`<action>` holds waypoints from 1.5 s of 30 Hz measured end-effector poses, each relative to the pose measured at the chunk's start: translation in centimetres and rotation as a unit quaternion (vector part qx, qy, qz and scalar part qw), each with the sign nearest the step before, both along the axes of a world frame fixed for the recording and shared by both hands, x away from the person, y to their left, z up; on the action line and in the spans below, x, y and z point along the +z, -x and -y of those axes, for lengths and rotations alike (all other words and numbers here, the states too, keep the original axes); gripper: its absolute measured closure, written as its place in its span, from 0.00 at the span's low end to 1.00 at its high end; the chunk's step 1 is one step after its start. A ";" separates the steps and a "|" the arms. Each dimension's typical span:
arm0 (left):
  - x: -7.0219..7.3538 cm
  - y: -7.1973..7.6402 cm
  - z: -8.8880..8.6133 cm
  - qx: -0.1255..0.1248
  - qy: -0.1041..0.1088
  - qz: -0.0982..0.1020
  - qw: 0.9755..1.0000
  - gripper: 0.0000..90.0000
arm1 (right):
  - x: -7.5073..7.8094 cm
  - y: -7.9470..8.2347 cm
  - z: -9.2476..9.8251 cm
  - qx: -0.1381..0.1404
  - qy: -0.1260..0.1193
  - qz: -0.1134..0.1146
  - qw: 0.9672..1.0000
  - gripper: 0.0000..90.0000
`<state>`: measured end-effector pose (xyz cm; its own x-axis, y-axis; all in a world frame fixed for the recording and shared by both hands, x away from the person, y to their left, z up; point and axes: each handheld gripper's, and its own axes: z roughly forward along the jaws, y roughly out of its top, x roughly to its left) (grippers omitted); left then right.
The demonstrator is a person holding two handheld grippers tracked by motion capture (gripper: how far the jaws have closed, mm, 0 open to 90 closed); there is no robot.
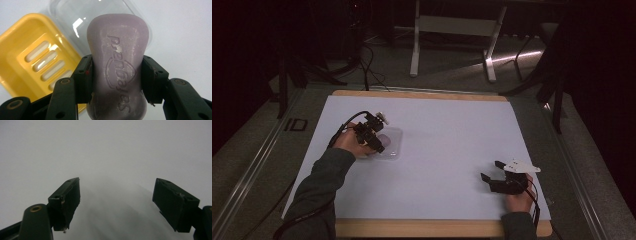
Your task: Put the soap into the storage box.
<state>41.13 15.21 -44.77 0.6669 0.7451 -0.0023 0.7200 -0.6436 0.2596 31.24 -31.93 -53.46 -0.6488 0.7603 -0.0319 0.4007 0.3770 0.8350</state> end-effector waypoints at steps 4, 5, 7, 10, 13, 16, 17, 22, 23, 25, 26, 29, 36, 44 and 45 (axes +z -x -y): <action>0.0 -0.2 -0.4 0.003 -0.001 -0.001 1.000 0.55 | 0.0 0.0 0.0 0.000 0.000 0.000 1.000 0.24; 0.0 -0.2 -0.5 0.006 0.001 0.000 1.000 0.55 | 0.0 0.0 0.0 0.000 0.000 0.000 1.000 0.24; 0.1 -0.3 -0.7 0.013 0.003 0.001 1.000 0.55 | 0.0 0.0 0.0 0.000 0.000 0.000 1.000 0.24; 0.1 -0.4 -0.9 0.019 0.003 0.002 1.000 0.55 | 0.0 0.0 0.0 0.000 0.000 0.000 1.000 0.24; 0.1 -0.6 -1.2 0.028 0.004 0.002 1.000 0.55 | 0.0 0.0 0.0 0.000 0.000 0.000 1.000 0.24; 0.0 -0.7 -1.4 0.033 0.007 0.001 0.999 0.55 | 0.0 0.0 0.0 0.000 0.000 0.000 1.000 0.24; -0.1 -0.7 -1.5 0.036 0.007 0.002 0.999 0.55 | 0.0 0.0 0.0 0.000 0.000 0.000 1.000 0.24; -0.2 -0.9 -1.7 0.044 0.007 0.002 0.999 0.55 | 0.0 0.0 0.0 0.000 -0.001 0.000 1.000 0.24; -0.2 -1.0 -1.9 0.051 0.008 0.004 0.999 0.55 | 0.0 0.0 0.0 0.000 -0.001 0.000 1.000 0.24; -0.2 -1.0 -2.1 0.056 0.008 0.007 0.998 0.55 | 0.0 0.0 0.0 0.000 -0.001 0.000 1.000 0.24; -0.2 -1.1 -2.2 0.057 0.009 0.006 0.998 0.55 | 0.0 0.0 0.0 0.000 -0.001 0.000 1.000 0.24; -0.2 -1.0 -2.3 0.065 0.011 0.009 0.998 0.55 | 0.0 0.0 0.0 0.000 -0.001 0.000 1.000 0.24; -0.2 -1.2 -2.7 0.074 0.010 0.010 0.997 0.55 | 0.0 0.0 0.0 0.000 -0.001 0.000 1.000 0.24; 0.1 -1.4 -3.2 0.088 0.021 0.015 0.996 0.55 | 0.0 0.0 0.0 0.001 -0.001 0.000 1.000 0.24; 0.1 -1.4 -3.2 0.087 0.019 0.015 0.996 0.55 | 0.0 0.0 0.0 0.000 -0.001 0.000 1.000 0.24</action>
<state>42.52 18.45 -44.64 0.5276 0.8493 -0.0151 0.8115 -0.4988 0.3043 31.25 -31.94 -53.46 -0.6493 0.7599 -0.0311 0.4002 0.3761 0.8357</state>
